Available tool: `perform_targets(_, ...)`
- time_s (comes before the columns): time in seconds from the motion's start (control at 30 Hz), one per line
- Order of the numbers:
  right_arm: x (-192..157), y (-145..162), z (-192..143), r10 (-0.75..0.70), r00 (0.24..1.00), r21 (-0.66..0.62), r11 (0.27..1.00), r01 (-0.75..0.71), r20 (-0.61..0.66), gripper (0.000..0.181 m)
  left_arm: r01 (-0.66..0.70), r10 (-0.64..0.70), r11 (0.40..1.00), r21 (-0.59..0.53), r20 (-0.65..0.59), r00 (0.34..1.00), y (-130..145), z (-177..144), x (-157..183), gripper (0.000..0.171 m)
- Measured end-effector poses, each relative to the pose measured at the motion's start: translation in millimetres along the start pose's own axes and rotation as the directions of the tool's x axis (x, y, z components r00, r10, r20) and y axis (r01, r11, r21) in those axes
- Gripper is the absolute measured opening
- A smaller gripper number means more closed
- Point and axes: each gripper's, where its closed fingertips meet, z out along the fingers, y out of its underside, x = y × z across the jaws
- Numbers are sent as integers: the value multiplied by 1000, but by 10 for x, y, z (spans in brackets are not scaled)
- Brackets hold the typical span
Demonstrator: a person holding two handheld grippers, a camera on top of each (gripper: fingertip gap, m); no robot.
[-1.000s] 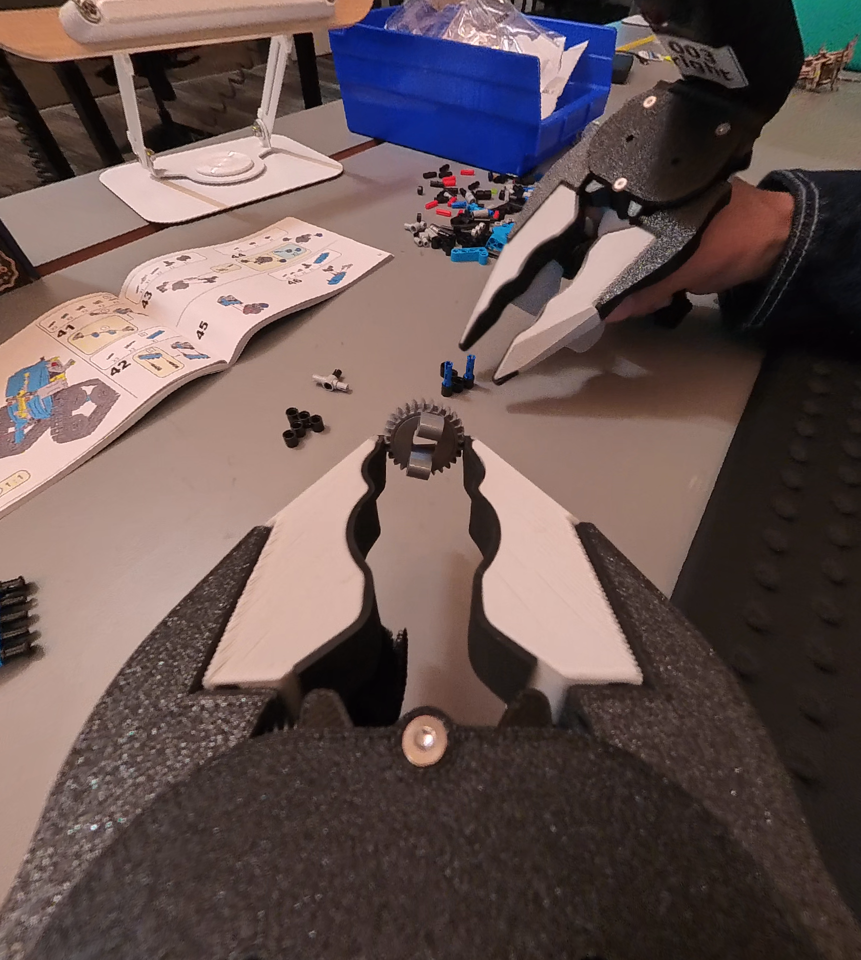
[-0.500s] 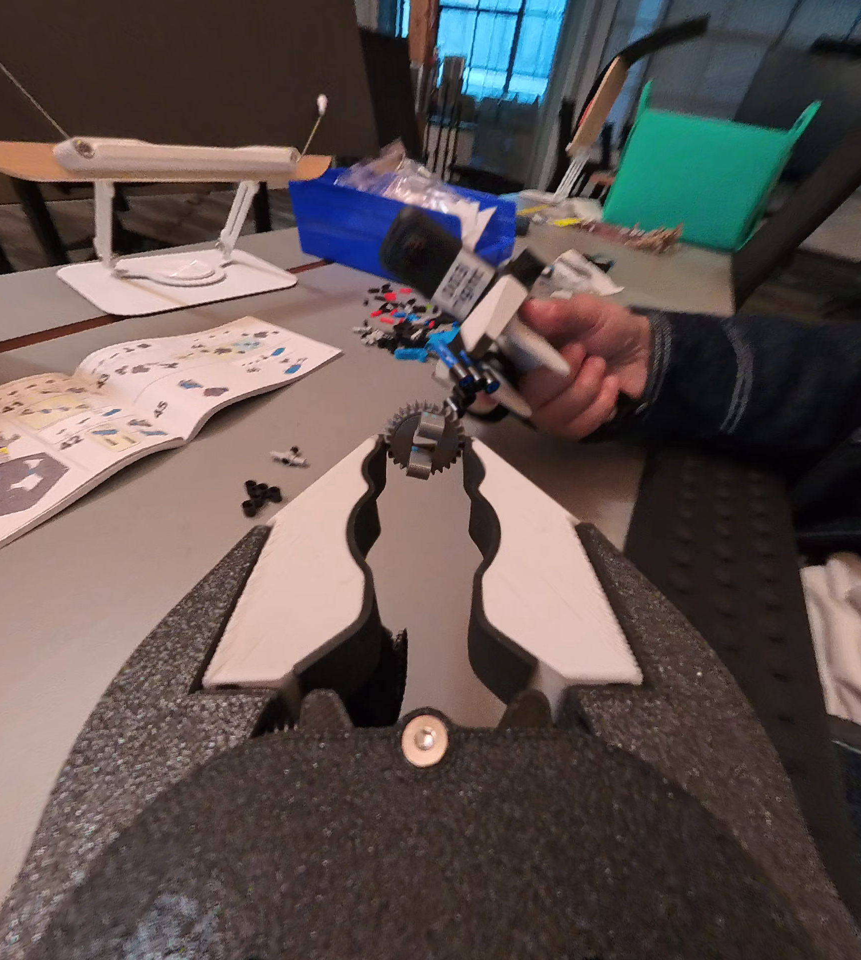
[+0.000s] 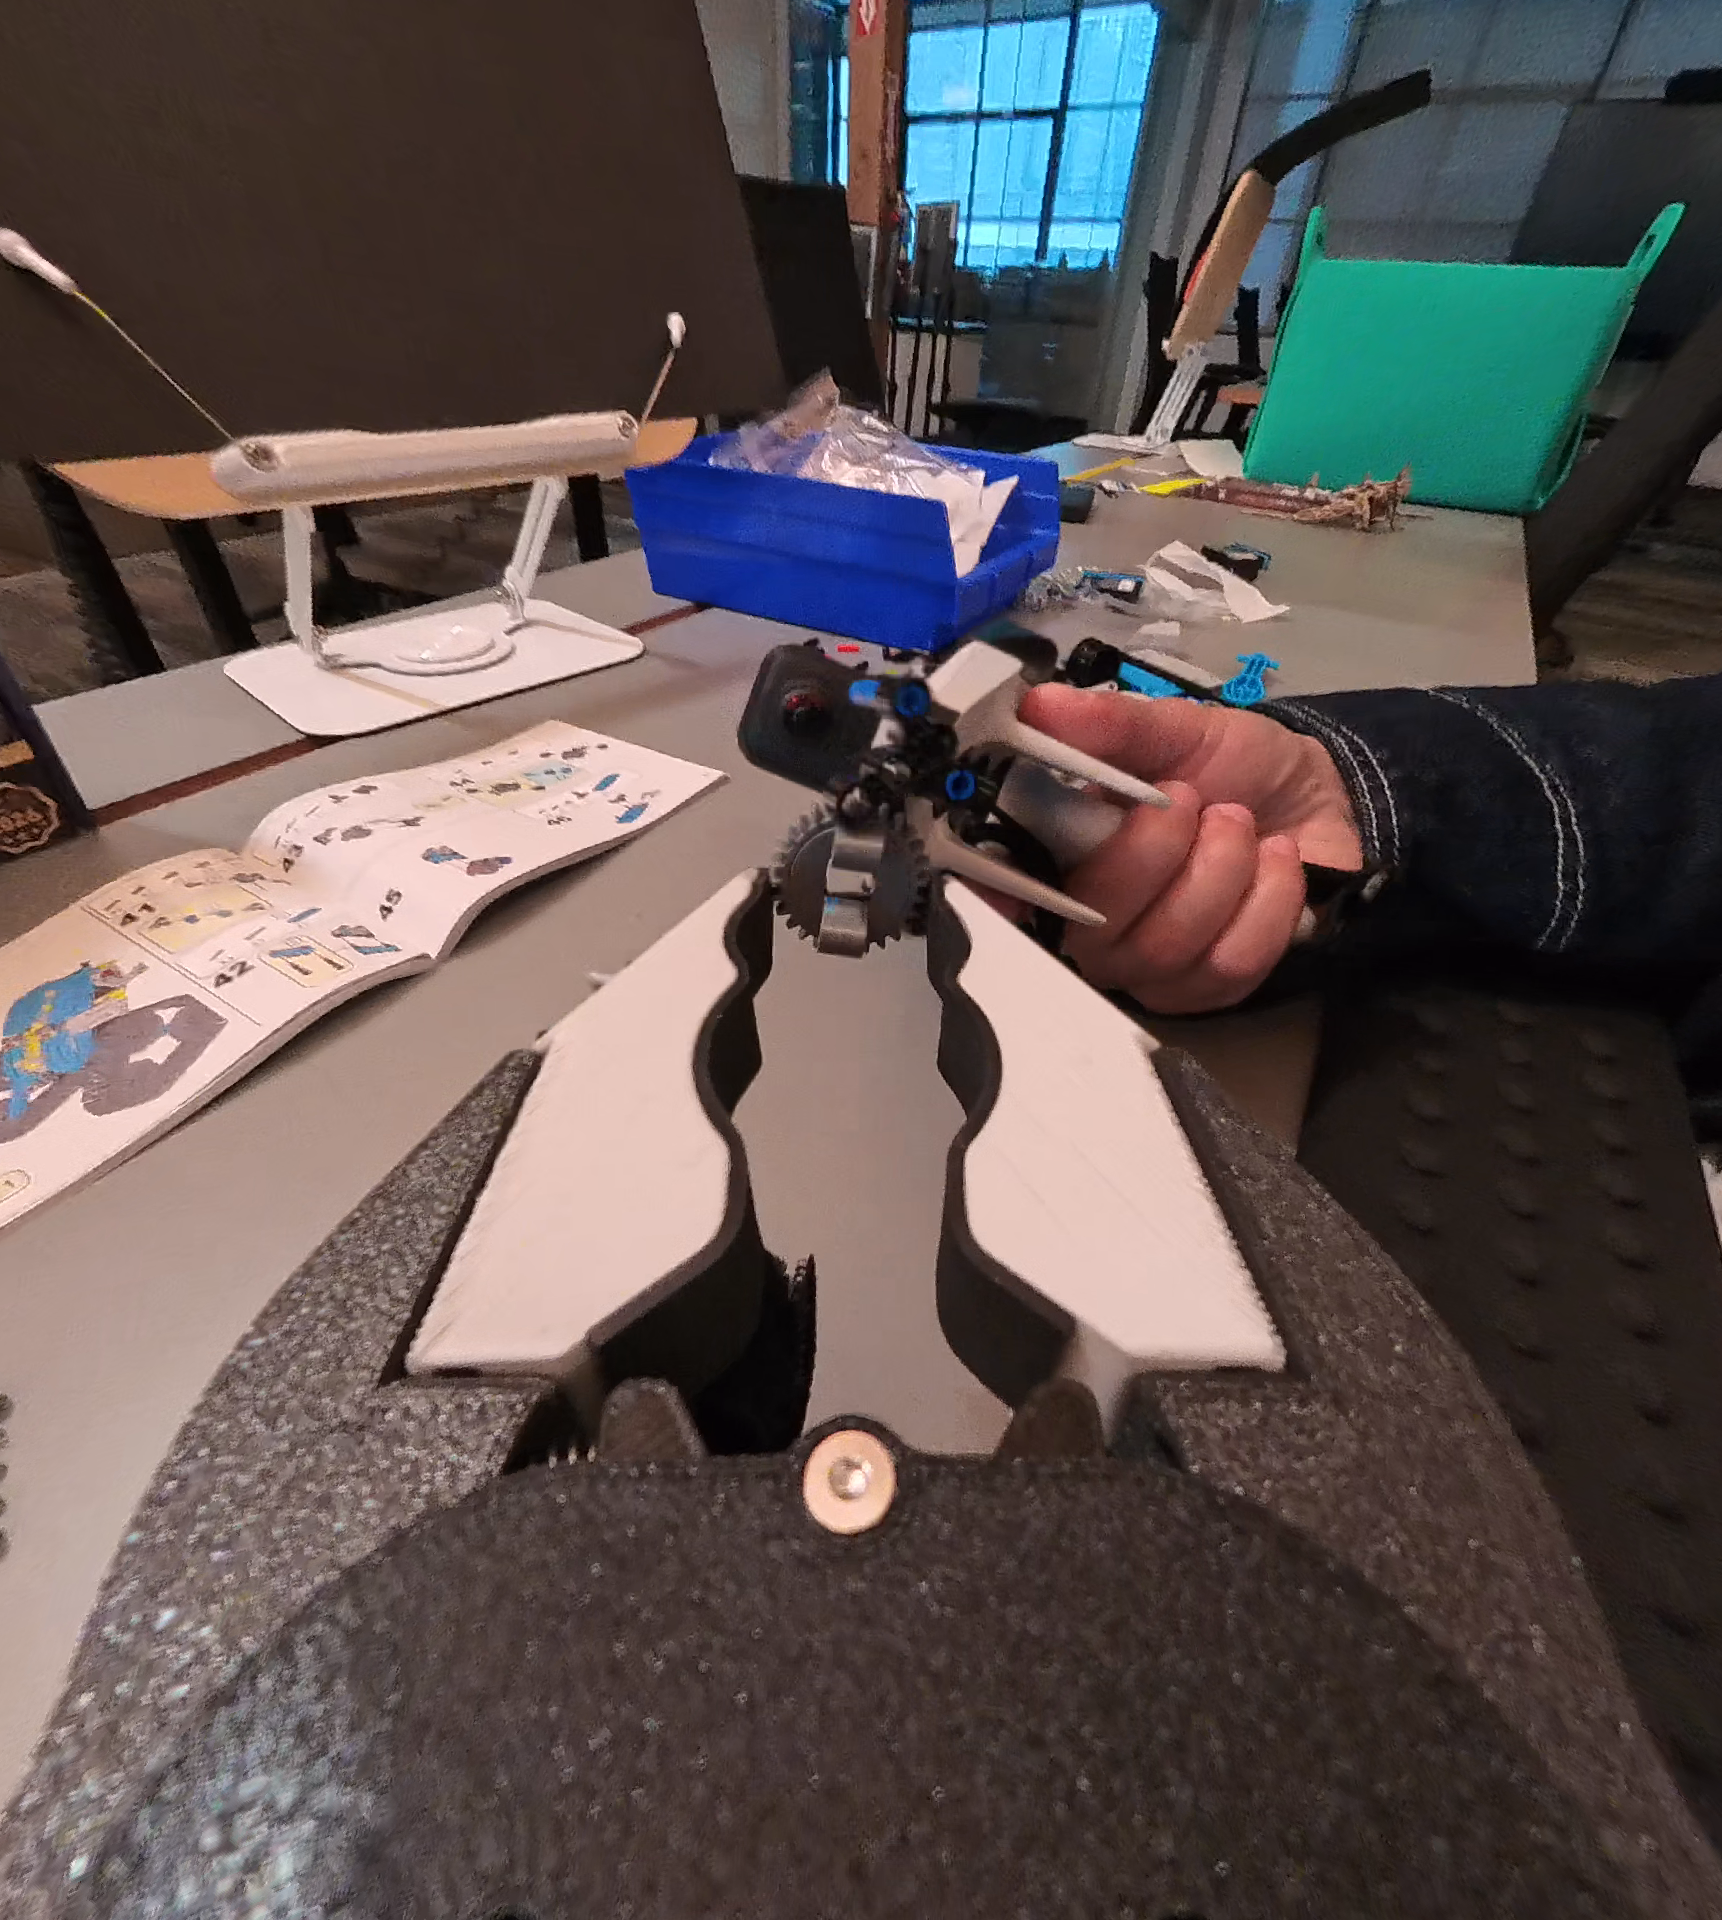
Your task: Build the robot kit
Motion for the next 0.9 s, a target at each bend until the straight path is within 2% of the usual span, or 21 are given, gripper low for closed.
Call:
perform_targets(0.23,76,-5,-56,-143,981,-45,989,139,-128,4,27,-27,1000,-17,-10,1000,40,7,-3,29)
perform_targets(0.3,75,-30,-110,-242,951,-71,970,233,-192,4,35,-35,999,-26,-4,999,60,10,-17,29)
perform_targets(0.37,89,-118,-198,-384,875,-99,923,371,-295,4,78,-78,996,-51,-2,997,115,18,-50,29)
perform_targets(0.43,125,-234,-291,-552,721,-168,827,537,-419,4,145,-150,985,-88,-42,988,185,42,-19,29)
perform_targets(0.47,127,-276,-314,-651,602,-231,744,627,-462,4,173,-179,979,-107,-50,982,218,55,-11,29)
perform_targets(0.53,218,-290,-364,-818,293,-453,530,717,-495,4,194,-201,975,-112,-56,978,222,60,-14,29)
perform_targets(0.57,248,-285,-374,-873,137,-551,409,727,-468,4,214,-221,972,-100,-64,973,199,55,-13,29)
perform_targets(0.6,254,-258,-355,-905,27,-613,310,726,-425,4,238,-244,967,-89,-69,967,180,45,-22,29)
perform_targets(0.7,354,-168,-340,-936,-179,-742,114,661,-304,4,285,-289,957,-61,-75,955,135,14,-63,29)
perform_targets(0.77,515,-214,-532,-920,-319,-854,32,519,-228,4,301,-303,953,-44,-59,951,117,-13,-117,29)
perform_targets(0.83,721,-199,-803,-917,-391,-945,-60,323,-75,4,320,-321,946,-58,-20,947,174,-23,-192,29)
perform_targets(0.9,818,-202,-989,-895,-444,-970,-145,194,45,4,332,-332,941,-64,8,943,206,-29,-249,29)
